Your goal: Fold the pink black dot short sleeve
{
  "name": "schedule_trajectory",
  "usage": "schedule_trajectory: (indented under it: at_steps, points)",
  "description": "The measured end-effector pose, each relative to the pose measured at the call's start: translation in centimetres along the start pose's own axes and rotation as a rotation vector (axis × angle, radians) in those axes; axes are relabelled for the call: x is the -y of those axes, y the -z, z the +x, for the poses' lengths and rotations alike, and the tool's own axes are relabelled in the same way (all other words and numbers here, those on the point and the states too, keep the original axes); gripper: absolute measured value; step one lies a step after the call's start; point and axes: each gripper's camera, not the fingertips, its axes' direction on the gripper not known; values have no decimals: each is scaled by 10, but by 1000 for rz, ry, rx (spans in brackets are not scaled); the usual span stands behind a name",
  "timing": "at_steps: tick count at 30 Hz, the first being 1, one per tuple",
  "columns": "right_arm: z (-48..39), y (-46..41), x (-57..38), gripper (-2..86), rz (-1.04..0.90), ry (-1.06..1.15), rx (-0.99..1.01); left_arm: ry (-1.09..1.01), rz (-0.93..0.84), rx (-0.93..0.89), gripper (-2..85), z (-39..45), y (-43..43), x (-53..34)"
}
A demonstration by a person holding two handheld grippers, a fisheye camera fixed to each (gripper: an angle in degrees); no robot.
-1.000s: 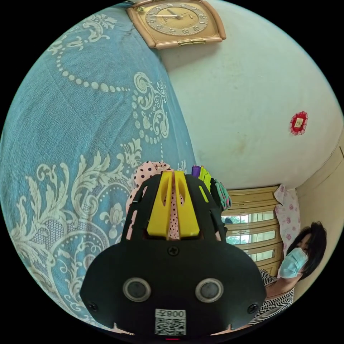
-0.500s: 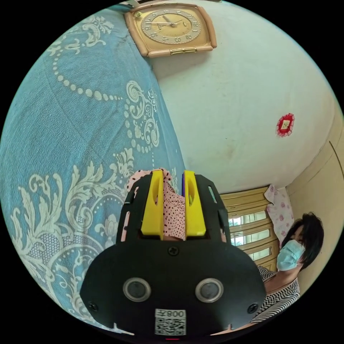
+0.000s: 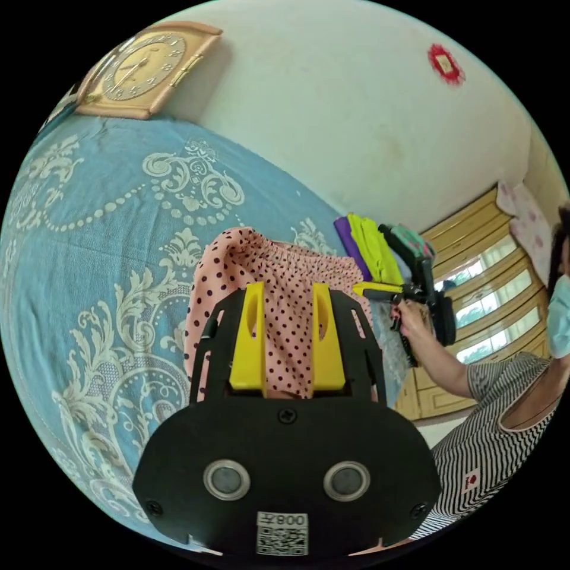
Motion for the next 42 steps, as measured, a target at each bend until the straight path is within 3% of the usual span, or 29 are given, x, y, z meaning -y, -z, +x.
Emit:
schedule_trajectory:
  at_steps: [5, 7, 18, 24, 29, 34, 38, 42]
  points:
    - [-27, -20, 22, 55, -56, 35, -164, -140, -212, 373, 51, 37, -55, 34]
    - [-32, -26, 27, 48, -63, 37, -182, -165, -215, 428, 36, 45, -62, 41]
    - [-54, 14, 44, 6, 70, 49, -187, -198, -99, 407, 26, 85, -39, 86]
    - [-45, 15, 65, 7, 46, 17, -151, -126, -181, 379, 61, 74, -46, 107]
    - [-45, 36, 51, 20, 89, -3, -131, -227, -53, 287, 78, 104, -13, 114]
    - [-62, 59, 53, 61, 173, 34, -69, -308, -219, 339, 78, 122, -49, 140]
    - [-84, 25, 78, 54, 49, 108, -83, -311, -357, 455, 47, 121, -80, 150]
    - [-87, -8, 78, 26, -52, 105, -134, -290, -302, 451, 17, 123, -66, 152]
